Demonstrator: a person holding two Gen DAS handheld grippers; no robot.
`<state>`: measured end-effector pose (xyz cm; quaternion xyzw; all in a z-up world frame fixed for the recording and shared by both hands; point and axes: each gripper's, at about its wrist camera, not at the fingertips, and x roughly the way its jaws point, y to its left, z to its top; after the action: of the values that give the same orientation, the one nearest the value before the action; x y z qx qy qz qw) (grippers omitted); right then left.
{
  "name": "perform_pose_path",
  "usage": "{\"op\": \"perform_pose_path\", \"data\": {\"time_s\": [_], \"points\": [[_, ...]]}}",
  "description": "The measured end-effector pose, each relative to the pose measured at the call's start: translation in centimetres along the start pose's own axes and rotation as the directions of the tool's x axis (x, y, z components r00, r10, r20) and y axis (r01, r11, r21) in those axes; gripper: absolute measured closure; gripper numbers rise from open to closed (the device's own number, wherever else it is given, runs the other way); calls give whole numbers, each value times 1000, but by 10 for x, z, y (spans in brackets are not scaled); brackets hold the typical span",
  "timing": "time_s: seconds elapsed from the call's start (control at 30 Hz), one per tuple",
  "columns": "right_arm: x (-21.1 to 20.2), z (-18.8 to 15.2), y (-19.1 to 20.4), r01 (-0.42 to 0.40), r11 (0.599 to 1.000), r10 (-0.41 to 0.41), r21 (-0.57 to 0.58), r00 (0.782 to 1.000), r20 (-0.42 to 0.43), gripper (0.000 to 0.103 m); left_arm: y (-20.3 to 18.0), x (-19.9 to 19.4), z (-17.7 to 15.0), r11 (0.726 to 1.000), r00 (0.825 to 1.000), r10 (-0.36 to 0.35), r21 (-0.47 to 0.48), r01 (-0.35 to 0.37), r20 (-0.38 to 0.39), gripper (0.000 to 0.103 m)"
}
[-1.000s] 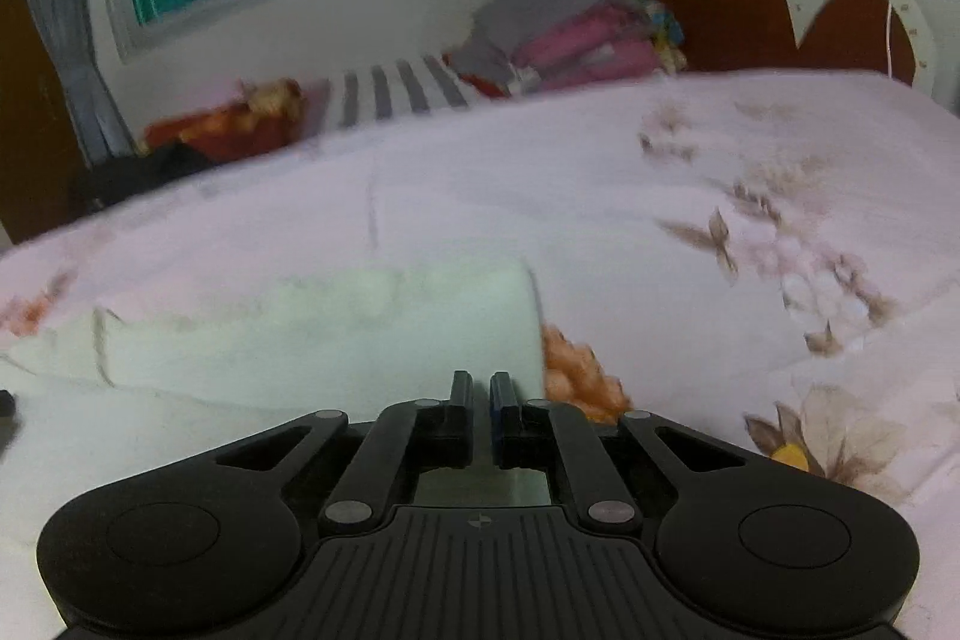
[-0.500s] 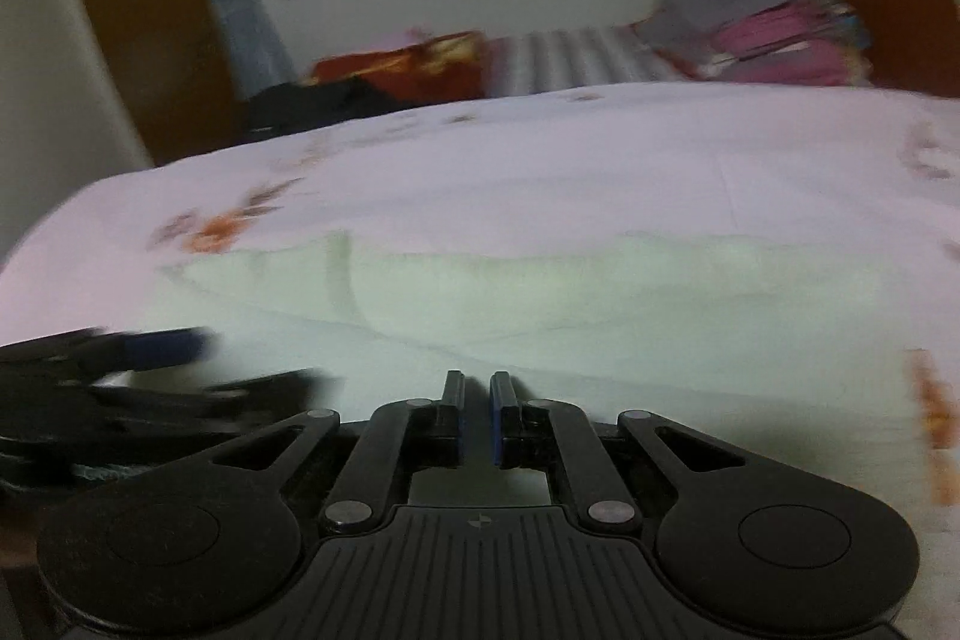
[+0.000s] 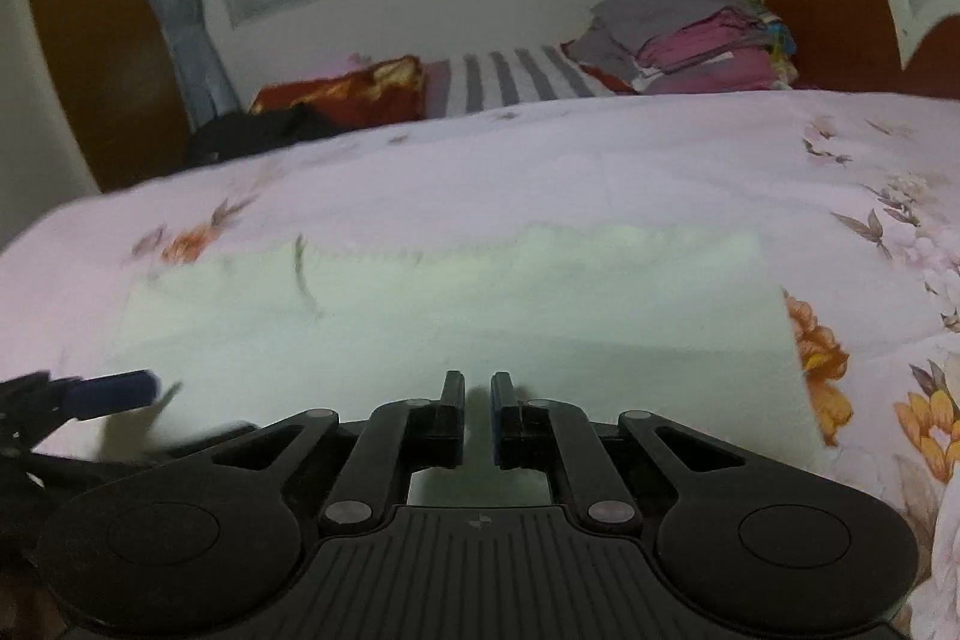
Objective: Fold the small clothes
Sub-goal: 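Press the edge onto the folded stack and open the right gripper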
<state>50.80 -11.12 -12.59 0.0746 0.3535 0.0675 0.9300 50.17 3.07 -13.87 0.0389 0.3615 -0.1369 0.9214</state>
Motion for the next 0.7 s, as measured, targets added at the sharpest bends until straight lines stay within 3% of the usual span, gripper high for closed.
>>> {"op": "perform_pose_path", "data": {"time_s": [0.03, 0.1, 0.23, 0.3, 0.37, 0.47, 0.57, 0.7], "points": [[-1, -4, 1, 18, 1000, -18, -14, 1000, -1, 77, 5, 0, -4, 1000, 1000, 13, 0, -13, -14, 15], [-6, -10, -9, 36, 999, -36, -15, 999, 9, 53, 19, -6, -14, 999, 999, 31, -16, -31, -17, 15], [-8, -11, -58, 171, 984, -171, 40, 985, -21, 55, 39, -17, -17, 998, 999, 42, -35, -43, -13, 16], [-11, -10, -75, 185, 979, -182, 88, 983, -41, 68, 41, -22, -15, 998, 999, 42, -53, -42, -2, 19], [-19, -5, -72, 236, 970, -234, 61, 971, -48, 68, 38, -25, -15, 997, 998, 56, -57, -55, 14, 19], [-30, -8, -57, 179, 984, -178, 20, 984, -16, 68, 37, -24, -20, 997, 998, 52, -63, -54, -20, 19], [-16, -19, -59, 201, 980, -199, 13, 976, -93, 68, 33, -27, -21, 998, 998, 58, -38, -59, -23, 19], [-33, -17, -61, 201, 980, -200, 17, 979, -31, 68, 37, -27, -25, 997, 998, 55, -49, -56, -24, 19]]}}
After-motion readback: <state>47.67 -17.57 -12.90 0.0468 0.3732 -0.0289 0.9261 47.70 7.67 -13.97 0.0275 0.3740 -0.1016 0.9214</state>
